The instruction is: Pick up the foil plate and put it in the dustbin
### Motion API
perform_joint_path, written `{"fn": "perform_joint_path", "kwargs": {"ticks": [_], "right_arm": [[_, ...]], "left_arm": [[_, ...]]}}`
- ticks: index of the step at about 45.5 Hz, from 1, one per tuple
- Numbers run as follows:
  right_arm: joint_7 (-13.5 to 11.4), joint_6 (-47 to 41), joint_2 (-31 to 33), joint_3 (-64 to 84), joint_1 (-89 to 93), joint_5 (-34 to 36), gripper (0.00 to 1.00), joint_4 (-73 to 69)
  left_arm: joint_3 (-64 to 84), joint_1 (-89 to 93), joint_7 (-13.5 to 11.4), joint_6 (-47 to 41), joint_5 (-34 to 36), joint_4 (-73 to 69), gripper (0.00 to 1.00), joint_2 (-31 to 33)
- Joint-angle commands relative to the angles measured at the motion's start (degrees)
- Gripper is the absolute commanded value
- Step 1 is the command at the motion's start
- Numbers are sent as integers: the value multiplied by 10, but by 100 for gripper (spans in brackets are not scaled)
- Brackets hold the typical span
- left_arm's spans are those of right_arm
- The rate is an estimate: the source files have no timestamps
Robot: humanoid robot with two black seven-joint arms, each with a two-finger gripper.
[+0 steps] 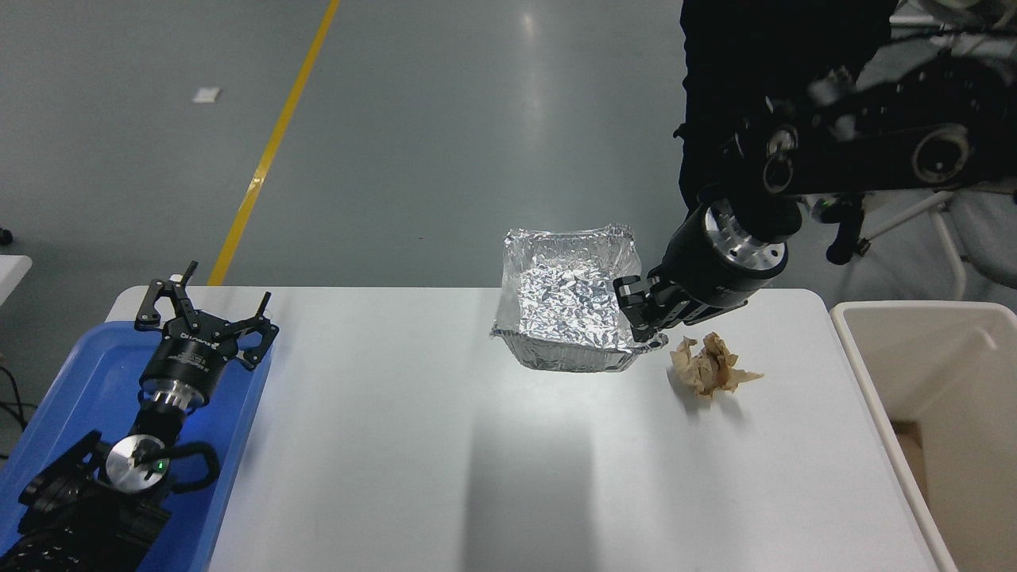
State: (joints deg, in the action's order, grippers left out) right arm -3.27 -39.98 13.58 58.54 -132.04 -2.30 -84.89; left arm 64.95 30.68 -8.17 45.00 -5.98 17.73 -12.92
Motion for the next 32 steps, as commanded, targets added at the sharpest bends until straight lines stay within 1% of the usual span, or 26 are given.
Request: {"fn": "perform_joint_path", "kwargs": {"ticks": [1,10,15,21,32], "right_arm": [[-1,-27,7,26,-45,12,0,-10],[-2,-24,26,39,-59,12,0,-10],[-2,-18,42,72,-60,33,0,-8],[-2,-19,63,123,-62,34,0,-8],[-1,-16,146,225,-66,29,0,1]], "left_arm": [[1,0,0,0,0,-1,99,0],[2,-1,0,0,0,-1,99,0],[3,-1,-1,0,0,-1,99,0],[3,-2,-1,0,0,-1,99,0],[3,-2,-1,0,-1,-1,99,0]]}}
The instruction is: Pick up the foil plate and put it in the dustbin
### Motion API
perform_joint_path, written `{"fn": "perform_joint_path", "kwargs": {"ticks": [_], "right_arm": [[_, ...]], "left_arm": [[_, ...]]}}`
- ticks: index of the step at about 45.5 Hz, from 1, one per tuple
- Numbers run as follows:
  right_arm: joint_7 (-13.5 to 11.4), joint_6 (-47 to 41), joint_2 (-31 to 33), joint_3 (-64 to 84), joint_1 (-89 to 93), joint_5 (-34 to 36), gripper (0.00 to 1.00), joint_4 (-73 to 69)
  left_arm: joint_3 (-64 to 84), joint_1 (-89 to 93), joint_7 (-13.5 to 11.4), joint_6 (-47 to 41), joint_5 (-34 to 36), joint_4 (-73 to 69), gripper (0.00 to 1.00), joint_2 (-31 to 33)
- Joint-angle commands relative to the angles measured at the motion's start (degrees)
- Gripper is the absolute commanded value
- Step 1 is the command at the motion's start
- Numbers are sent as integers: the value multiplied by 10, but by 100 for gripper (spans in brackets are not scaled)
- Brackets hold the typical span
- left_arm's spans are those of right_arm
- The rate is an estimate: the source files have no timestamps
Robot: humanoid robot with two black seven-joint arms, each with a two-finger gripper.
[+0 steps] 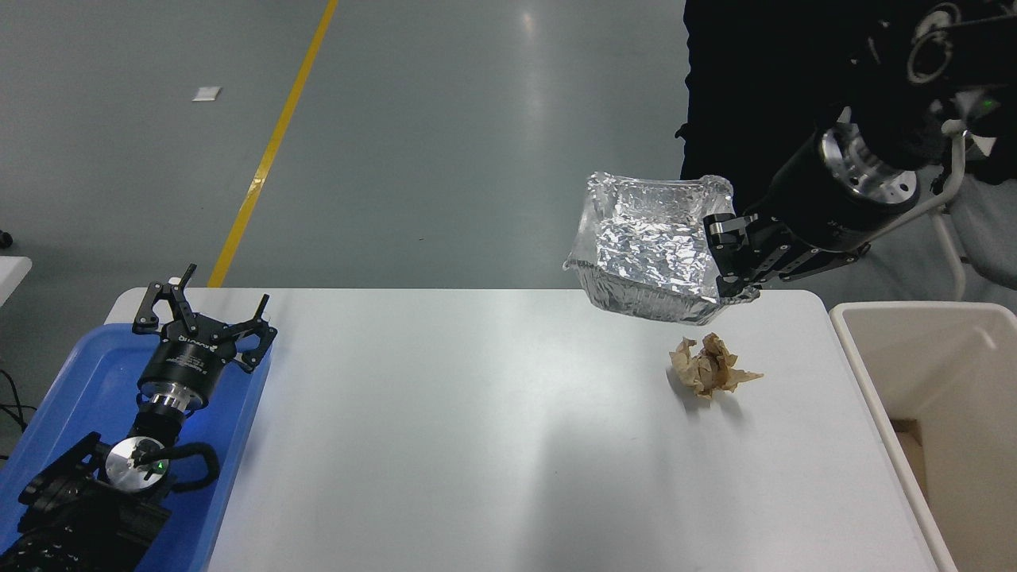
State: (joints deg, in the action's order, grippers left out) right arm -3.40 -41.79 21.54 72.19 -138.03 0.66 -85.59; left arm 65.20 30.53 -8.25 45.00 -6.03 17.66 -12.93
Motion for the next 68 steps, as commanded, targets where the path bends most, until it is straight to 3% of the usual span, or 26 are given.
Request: {"fn": "perform_joint_path", "kwargs": {"ticks": [1,9,15,26,37,55,68], "right_arm": [[1,4,74,98,-7,-1,0,10],[1,6,178,143,2,-12,0,62],[2,6,290,139,44,-73,0,134],[2,29,351,73,228,-101,0,272],[2,128,337,-58,506,-103,0,382],[7,237,206,-240,840,-92,0,628],[6,273,129,-333,980,-92,0,784]], "left_arm": [[0,0,0,0,0,0,99,0],[0,0,0,0,0,0,99,0],[0,0,0,0,1,0,99,0],[0,0,0,0,0,0,99,0],[0,0,0,0,0,0,99,0],[1,0,0,0,1,0,99,0],[1,0,0,0,0,0,99,1]]}}
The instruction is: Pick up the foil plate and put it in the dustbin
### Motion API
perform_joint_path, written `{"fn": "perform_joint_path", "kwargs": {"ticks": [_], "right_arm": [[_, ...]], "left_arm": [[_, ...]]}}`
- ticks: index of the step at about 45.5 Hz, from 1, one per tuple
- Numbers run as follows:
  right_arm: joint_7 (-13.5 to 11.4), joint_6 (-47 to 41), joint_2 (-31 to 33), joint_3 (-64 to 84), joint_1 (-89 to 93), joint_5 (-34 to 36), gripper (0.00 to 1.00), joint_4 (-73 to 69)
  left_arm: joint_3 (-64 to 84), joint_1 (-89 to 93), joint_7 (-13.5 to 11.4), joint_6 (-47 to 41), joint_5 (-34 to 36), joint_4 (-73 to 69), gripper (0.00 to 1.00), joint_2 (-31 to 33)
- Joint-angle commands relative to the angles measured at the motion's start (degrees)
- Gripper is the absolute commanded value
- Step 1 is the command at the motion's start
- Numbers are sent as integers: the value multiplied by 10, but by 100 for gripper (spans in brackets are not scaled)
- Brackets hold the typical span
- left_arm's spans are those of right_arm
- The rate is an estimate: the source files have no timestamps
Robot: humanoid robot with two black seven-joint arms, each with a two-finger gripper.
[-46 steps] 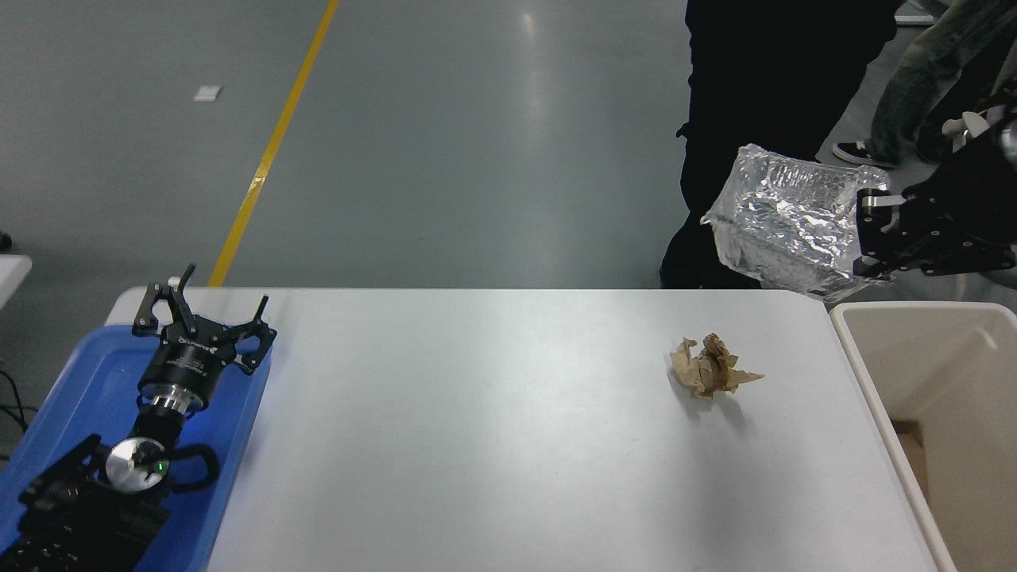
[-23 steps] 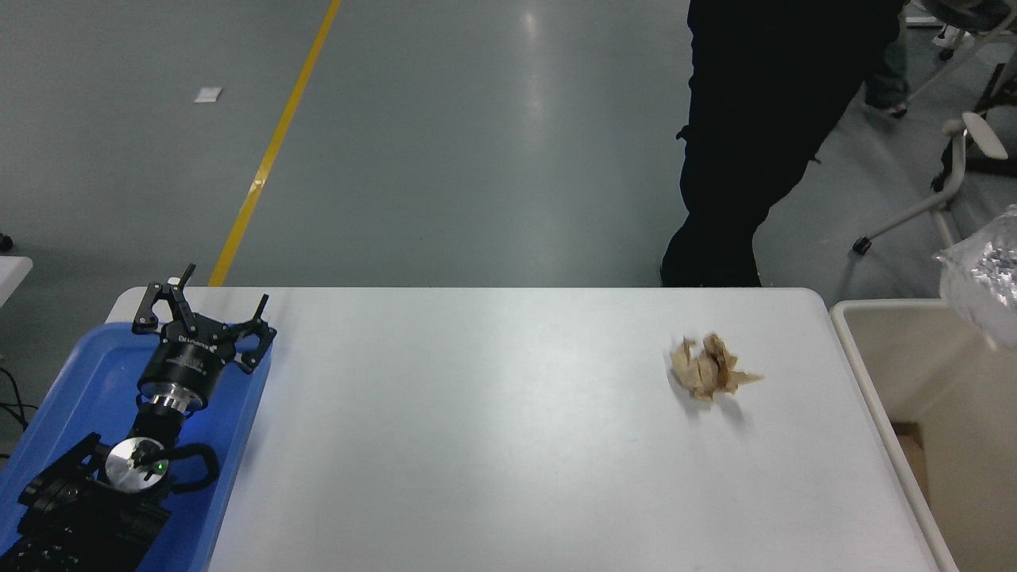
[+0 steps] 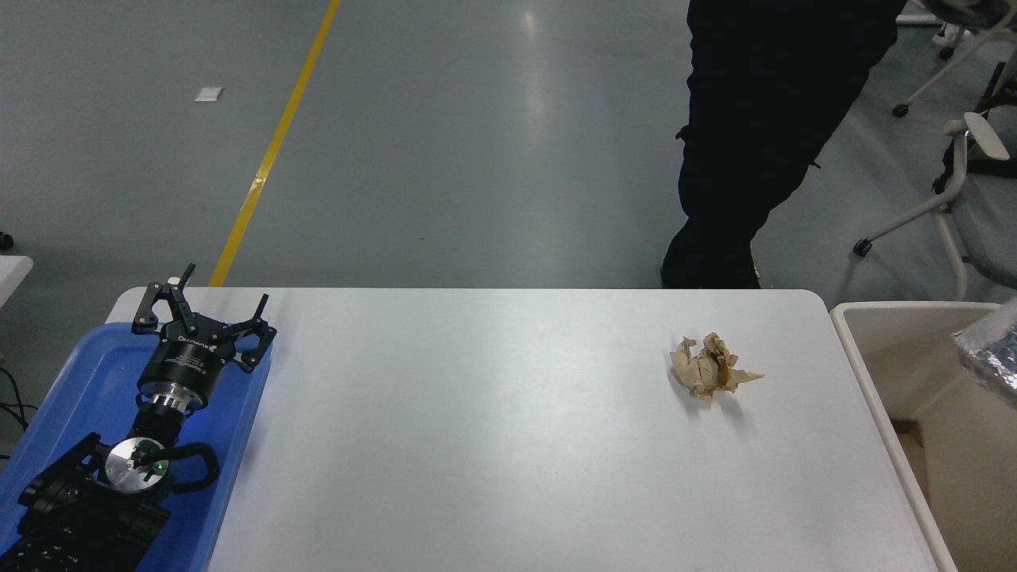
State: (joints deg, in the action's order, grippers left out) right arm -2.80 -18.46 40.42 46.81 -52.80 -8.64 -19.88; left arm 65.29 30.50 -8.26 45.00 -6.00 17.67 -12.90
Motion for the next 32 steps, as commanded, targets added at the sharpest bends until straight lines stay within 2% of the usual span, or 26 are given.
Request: {"fn": "perform_joint_path", "kwargs": {"ticks": [1,11,32], "right_arm": [[-2,48,-64,-81,136,1,0,135],[-7,122,-113,-107,208,5,0,179],[-7,132,-114,-127,213,15,0,176]], "left_arm": [[0,0,0,0,0,0,99,0],[0,0,0,0,0,0,99,0],[0,0,0,0,0,0,99,0]]}}
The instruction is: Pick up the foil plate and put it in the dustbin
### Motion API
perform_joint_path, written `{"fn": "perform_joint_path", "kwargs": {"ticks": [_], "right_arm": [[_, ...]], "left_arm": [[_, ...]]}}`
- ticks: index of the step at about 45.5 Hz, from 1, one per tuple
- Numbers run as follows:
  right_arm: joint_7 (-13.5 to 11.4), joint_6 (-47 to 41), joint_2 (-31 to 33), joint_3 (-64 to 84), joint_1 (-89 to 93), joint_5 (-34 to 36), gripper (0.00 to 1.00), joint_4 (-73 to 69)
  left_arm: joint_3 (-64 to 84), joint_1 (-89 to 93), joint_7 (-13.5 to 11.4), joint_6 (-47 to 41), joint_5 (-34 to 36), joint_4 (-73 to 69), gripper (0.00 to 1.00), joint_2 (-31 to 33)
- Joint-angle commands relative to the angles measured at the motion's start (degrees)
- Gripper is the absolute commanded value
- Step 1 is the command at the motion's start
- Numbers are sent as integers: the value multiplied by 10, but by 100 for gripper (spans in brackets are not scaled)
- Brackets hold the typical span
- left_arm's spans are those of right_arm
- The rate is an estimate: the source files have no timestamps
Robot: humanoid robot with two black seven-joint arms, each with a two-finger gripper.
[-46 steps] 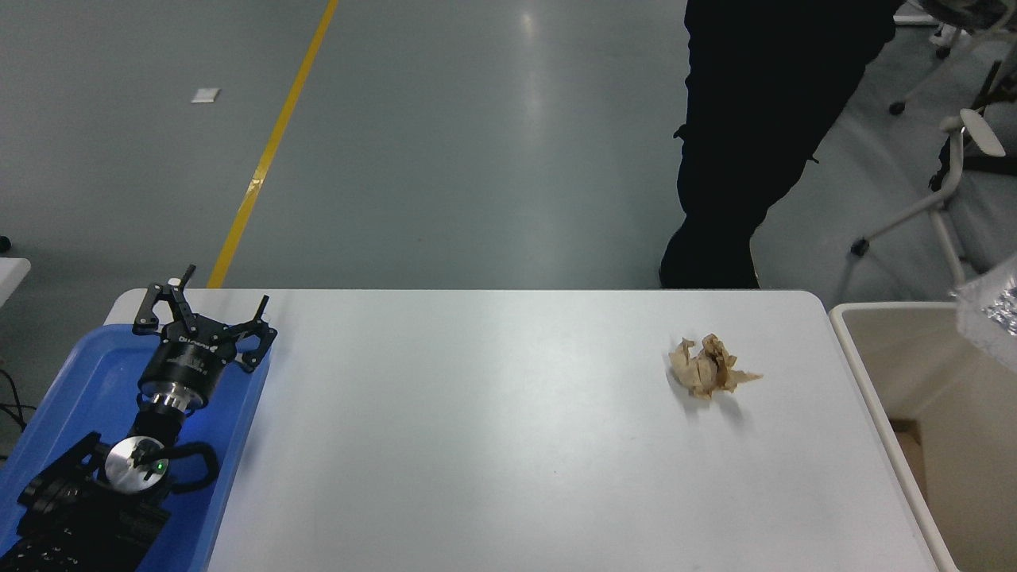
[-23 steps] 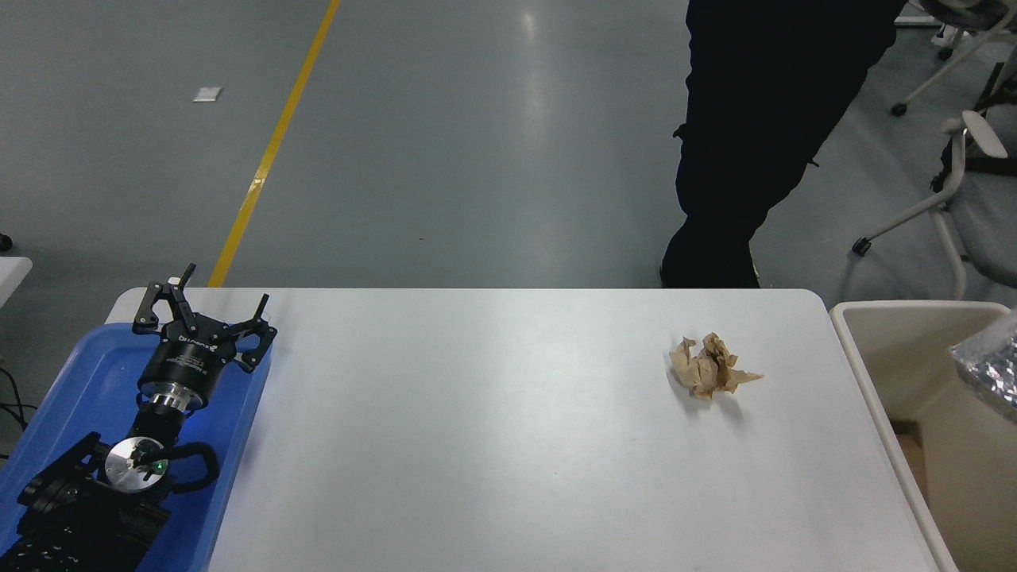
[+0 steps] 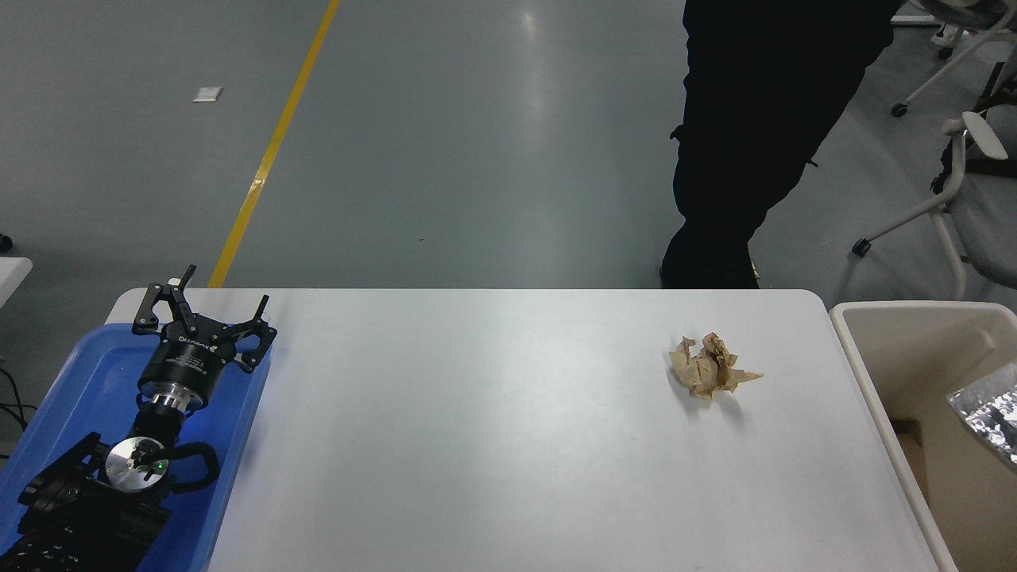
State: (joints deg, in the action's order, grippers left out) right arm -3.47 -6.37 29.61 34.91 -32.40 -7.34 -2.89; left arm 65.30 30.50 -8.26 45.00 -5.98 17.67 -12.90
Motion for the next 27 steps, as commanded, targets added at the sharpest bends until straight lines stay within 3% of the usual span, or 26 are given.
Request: {"fn": "perform_joint_path", "kwargs": {"ticks": [1,4,5,8,21,27], "right_arm": [[0,14,-6,-8,8,2,9,6],[0,43,-5,-8,6,2,54,3],[1,58,-5,-8,5,3,65,1],[3,84,-5,-8,0,2,81,-8],[3,89,11,-8,-35,2,85,-85],[3,88,74,-5,-91,2,89,-194]], "left_arm": [[0,0,0,0,0,0,99,0],[0,0,0,0,0,0,99,1],[0,0,0,0,0,0,99,0],[0,0,0,0,0,0,99,0],[0,0,0,0,0,0,99,1],[0,0,0,0,0,0,99,1]]}}
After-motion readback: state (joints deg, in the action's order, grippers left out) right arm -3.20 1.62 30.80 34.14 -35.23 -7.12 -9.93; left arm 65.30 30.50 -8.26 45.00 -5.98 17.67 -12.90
